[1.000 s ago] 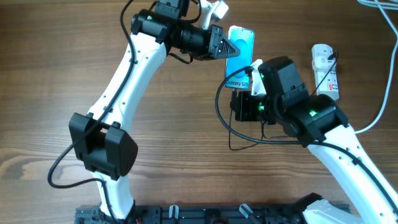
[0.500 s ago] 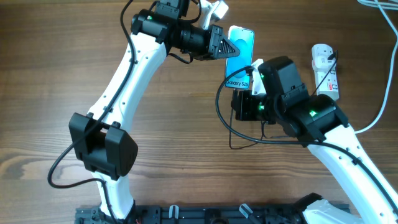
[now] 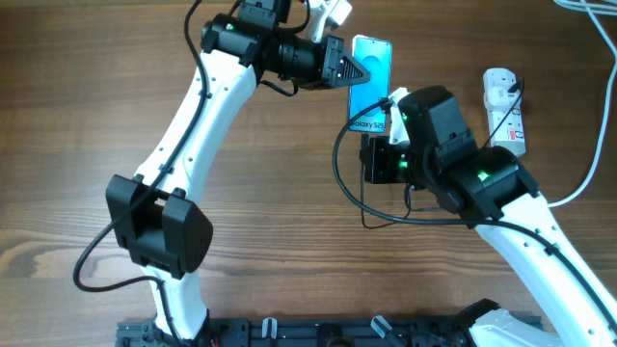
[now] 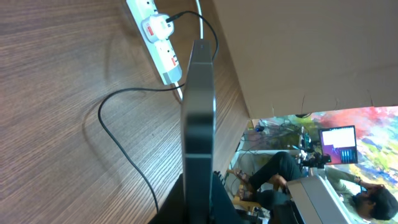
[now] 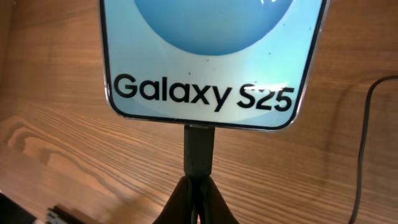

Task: Plug charger to phone and switch on socket
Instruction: 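Lower the plugged phone with the left gripper and lay it flat on the table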

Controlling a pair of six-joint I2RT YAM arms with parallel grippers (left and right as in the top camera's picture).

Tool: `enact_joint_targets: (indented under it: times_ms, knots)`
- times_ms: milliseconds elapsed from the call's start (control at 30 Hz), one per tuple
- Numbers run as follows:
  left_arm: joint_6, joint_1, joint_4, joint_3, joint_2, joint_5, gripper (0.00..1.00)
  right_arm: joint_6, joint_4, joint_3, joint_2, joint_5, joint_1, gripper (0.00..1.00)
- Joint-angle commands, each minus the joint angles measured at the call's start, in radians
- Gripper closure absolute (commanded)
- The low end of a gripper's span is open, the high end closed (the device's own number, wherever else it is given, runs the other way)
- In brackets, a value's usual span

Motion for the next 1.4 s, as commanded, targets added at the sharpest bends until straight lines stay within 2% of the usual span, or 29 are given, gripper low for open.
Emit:
enact_joint_targets:
  times_ms: [0, 67, 100, 267, 300, 400, 433, 467, 567, 667, 733, 967, 1367]
  knots:
    - [0.01, -0.012, -0.027, 0.019, -0.024, 0.059, 0.96, -0.05, 0.069, 0.026, 0.008, 0.134, -0.017, 0.96]
    - [0.009, -0.012, -0.027, 0.019, -0.024, 0.059, 0.96, -0.049, 0.076, 0.026, 0.008, 0.134, -0.017, 0.95]
    - [0.009, -0.012, -0.027, 0.019, -0.024, 0.059, 0.96, -0.047, 0.076, 0.026, 0.008, 0.134, -0.017, 0.89]
    - [0.009, -0.01, -0.026, 0.019, -0.024, 0.048, 0.96, -0.047, 0.042, 0.026, 0.007, 0.06, -0.017, 0.74]
    - [0.009, -0.007, -0.026, 0.019, -0.024, 0.022, 0.96, -0.048, 0.024, 0.026, 0.007, 0.034, -0.017, 0.67]
    - [0.002, 0.003, -0.03, 0.019, -0.024, -0.048, 0.96, -0.031, -0.045, 0.026, 0.007, -0.013, -0.017, 0.23]
    - [0.002, 0.004, -0.05, 0.019, -0.024, -0.119, 0.96, -0.021, -0.069, 0.026, 0.006, -0.033, -0.017, 0.03]
    - [0.002, 0.005, -0.083, 0.018, -0.023, -0.192, 0.96, -0.022, -0.086, 0.026, 0.006, -0.063, -0.017, 0.01]
    - [0.003, 0.004, -0.153, -0.003, -0.005, -0.28, 0.96, -0.021, -0.101, 0.025, 0.006, -0.136, -0.017, 0.0]
    - [0.006, 0.004, -0.153, -0.073, 0.024, -0.334, 0.96, -0.016, -0.105, 0.025, 0.007, -0.143, -0.017, 0.0]
    - [0.006, 0.004, -0.135, -0.118, 0.062, -0.338, 0.96, 0.024, -0.109, 0.023, 0.007, -0.142, -0.017, 0.0]
    - [0.006, 0.003, -0.113, -0.135, 0.204, -0.335, 0.96, 0.026, -0.109, 0.023, 0.007, -0.142, -0.017, 0.01]
    - [0.006, -0.016, -0.025, -0.137, 0.325, -0.335, 0.96, 0.024, -0.112, 0.022, 0.007, -0.141, -0.017, 0.0]
